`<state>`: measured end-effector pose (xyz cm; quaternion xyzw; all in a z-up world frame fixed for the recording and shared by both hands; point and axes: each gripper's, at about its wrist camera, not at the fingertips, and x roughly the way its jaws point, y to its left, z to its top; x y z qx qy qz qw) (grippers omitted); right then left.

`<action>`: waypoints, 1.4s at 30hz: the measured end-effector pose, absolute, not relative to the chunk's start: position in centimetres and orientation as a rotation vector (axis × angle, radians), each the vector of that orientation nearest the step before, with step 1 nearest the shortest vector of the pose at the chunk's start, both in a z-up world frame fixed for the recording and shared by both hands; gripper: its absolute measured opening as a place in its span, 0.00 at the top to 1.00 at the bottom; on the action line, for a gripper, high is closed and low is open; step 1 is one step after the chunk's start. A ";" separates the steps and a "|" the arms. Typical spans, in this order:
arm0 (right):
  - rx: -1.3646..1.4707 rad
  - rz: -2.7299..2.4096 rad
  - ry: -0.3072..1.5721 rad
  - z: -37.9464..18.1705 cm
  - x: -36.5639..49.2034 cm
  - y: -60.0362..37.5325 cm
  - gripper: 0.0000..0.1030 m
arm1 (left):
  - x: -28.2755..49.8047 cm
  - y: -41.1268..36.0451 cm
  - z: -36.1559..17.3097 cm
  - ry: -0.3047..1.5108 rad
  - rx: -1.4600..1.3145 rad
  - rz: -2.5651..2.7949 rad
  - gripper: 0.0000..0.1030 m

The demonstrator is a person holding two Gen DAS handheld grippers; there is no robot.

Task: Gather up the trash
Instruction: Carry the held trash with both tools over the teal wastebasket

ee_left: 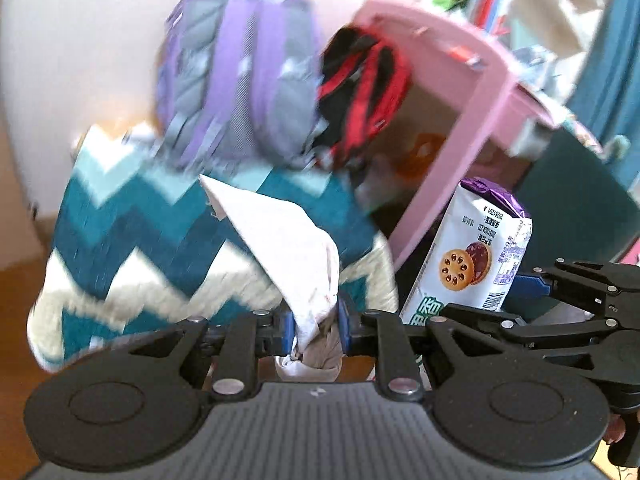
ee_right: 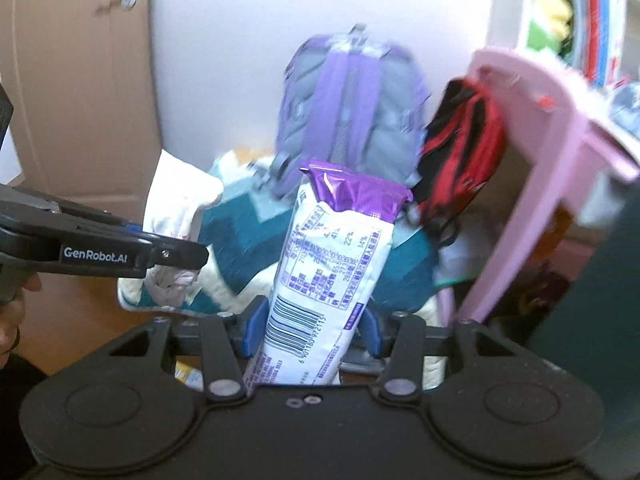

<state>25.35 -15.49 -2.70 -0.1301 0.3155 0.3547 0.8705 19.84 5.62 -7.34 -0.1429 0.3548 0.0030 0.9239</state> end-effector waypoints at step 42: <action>-0.114 0.165 0.513 8.0 40.4 -46.6 0.55 | 38.3 -30.0 10.7 0.603 0.058 -0.500 0.80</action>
